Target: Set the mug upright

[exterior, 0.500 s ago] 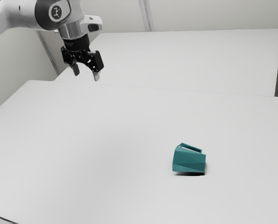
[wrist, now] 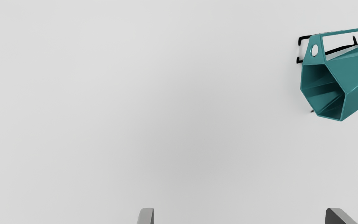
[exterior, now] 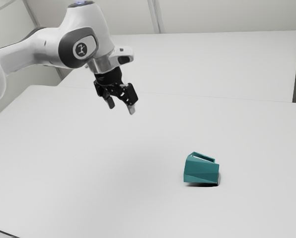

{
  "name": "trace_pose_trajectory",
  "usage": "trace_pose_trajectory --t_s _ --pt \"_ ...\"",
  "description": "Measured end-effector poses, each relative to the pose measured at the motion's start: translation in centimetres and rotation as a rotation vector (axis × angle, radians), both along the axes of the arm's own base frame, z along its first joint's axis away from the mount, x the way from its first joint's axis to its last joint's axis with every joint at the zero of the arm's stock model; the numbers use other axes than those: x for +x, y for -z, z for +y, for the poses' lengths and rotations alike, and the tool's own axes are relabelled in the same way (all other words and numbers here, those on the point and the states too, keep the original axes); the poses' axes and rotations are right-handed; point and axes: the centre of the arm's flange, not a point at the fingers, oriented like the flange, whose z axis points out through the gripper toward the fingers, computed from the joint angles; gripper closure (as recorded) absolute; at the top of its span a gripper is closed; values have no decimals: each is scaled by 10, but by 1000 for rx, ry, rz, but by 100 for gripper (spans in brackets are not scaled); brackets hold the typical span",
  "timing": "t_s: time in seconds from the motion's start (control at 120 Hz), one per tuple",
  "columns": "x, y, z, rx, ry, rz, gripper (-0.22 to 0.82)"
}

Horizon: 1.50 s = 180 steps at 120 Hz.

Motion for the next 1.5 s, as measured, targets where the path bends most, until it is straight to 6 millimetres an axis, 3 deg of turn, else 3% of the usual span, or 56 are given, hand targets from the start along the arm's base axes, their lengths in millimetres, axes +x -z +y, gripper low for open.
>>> trace_pose_trajectory --t_s 0.15,0.233,0.425,0.725,1.042,1.25,1.5 --pt "-12 50 53 -139 -184 4 0" --pt "-15 66 52 -201 -233 -16 0" --pt "8 110 40 -310 -333 -26 0" --pt "15 137 8 -379 -348 -28 0" --pt "0 160 -55 -395 -249 23 0" --pt "0 180 -66 -424 -277 51 0" --pt "-14 191 -121 -479 -270 55 0"
